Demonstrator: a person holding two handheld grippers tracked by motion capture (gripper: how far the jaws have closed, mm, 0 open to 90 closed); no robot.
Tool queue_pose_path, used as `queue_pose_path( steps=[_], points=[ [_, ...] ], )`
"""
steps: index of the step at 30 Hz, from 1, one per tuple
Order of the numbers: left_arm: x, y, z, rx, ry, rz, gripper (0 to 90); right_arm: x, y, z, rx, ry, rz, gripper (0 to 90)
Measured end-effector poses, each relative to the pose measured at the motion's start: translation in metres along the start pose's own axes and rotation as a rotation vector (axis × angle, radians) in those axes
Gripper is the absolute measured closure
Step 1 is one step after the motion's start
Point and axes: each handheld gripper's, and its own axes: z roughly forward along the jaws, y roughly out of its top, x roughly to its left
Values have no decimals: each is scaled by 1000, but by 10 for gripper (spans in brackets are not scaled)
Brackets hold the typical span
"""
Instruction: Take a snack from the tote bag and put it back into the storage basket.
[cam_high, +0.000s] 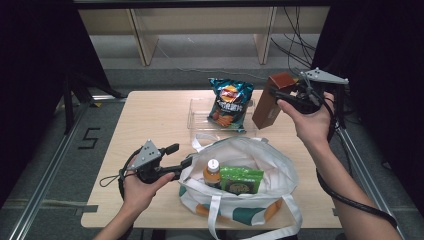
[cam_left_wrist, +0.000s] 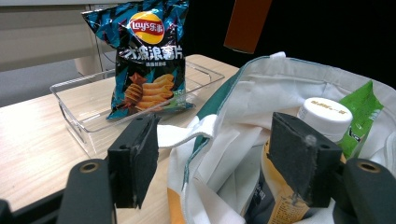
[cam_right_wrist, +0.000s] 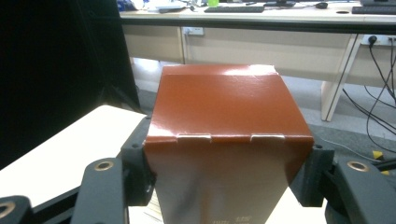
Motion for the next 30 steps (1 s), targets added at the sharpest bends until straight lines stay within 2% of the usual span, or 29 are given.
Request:
queue_pose_path(
  steps=[3, 4, 6, 7, 9, 12, 16, 17, 22, 23, 25, 26, 29, 30],
  points=[
    [0, 0, 0, 0, 0, 1, 326, 0, 0, 4, 0, -13, -7, 388],
    [0, 0, 0, 0, -2, 1, 326, 2, 0, 5, 1, -23, 7, 388],
    [-1, 0, 0, -7, -15, 3, 322, 2, 1, 8, 1, -35, 1, 388],
    [-1, 0, 1, -14, -20, 4, 321, 4, 1, 9, 0, -39, 17, 388],
    [-2, 0, 1, -14, -21, 2, 322, 3, 1, 12, -5, -39, 6, 388],
    [-1, 0, 0, -10, -14, 5, 323, 7, 1, 16, 4, -56, 28, 387],
    [-1, 0, -1, -10, -10, 2, 323, 10, 0, 23, 1, -58, 19, 388],
    [0, 0, -1, -10, -9, 2, 322, 11, 0, 24, 3, -61, 1, 387],
    [0, 0, -2, -9, -6, 5, 323, 16, -1, 29, 9, -68, 17, 387],
    [0, 0, -2, -10, -5, 7, 323, 15, -1, 31, 7, -63, 1, 387],
    [0, 0, -2, -9, -5, 7, 323, 16, -1, 31, 9, -68, 24, 387],
    [-1, 0, -2, -9, -5, 6, 323, 15, -1, 32, 5, -67, 8, 387],
    [-1, 0, -1, -8, -6, 8, 323, 15, 0, 35, 4, -72, 12, 387],
    [-1, 0, -1, -8, -5, 9, 323, 16, -1, 36, 6, -79, 26, 387]
  ],
)
